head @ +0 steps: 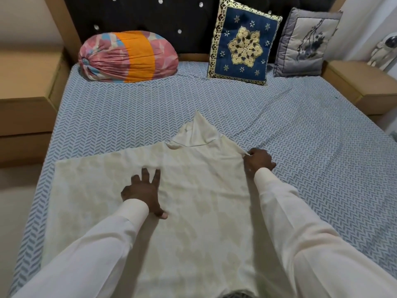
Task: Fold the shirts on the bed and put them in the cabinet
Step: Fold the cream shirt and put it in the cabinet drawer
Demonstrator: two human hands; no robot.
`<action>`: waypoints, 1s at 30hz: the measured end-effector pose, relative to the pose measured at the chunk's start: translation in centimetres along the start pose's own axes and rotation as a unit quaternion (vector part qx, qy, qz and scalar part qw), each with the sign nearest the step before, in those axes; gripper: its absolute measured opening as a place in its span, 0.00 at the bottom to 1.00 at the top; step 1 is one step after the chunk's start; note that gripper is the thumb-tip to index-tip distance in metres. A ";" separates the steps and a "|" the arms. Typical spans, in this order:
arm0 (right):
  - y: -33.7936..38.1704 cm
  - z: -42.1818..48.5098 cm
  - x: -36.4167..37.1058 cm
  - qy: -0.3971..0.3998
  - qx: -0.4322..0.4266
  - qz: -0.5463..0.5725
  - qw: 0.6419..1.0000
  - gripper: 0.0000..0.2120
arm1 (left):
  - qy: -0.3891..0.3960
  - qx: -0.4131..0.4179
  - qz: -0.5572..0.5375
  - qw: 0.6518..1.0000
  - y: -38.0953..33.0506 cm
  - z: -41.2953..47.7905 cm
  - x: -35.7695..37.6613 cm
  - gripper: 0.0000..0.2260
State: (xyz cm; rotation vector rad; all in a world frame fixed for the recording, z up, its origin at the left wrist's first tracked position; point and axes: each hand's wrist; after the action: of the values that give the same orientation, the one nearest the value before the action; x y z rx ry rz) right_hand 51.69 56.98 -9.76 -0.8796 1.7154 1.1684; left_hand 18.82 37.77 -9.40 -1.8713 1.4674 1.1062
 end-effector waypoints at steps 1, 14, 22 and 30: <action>0.7 0.6 0.2 -0.028 0.022 0.002 0.999 0.15 | 0.001 0.000 -0.002 1.000 0.1 0.4 -0.1 0.71; 9.3 6.6 3.3 -0.085 -0.016 -0.061 0.994 0.12 | 0.019 -0.024 0.013 0.999 -1.3 1.2 -0.9 0.76; 14.7 3.7 5.5 0.018 -0.313 0.060 0.948 0.06 | 0.023 -0.026 0.021 0.999 -1.5 1.5 -1.1 0.77; 13.7 -1.6 8.6 0.058 -0.341 0.017 0.938 0.28 | 0.001 -0.035 -0.009 0.999 -1.2 1.2 -0.3 0.75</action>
State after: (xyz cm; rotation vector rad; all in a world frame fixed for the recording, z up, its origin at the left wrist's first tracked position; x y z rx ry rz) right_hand 35.85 59.05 -12.75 -1.3514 1.4154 1.8115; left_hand 19.58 39.23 -9.89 -1.9301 1.4271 1.1609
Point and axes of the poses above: each hand's wrist, its own z-axis towards the middle knuckle, its own x-axis out of the palm, y = z × x, and after that the axes turned 3 degrees about -x, right-handed
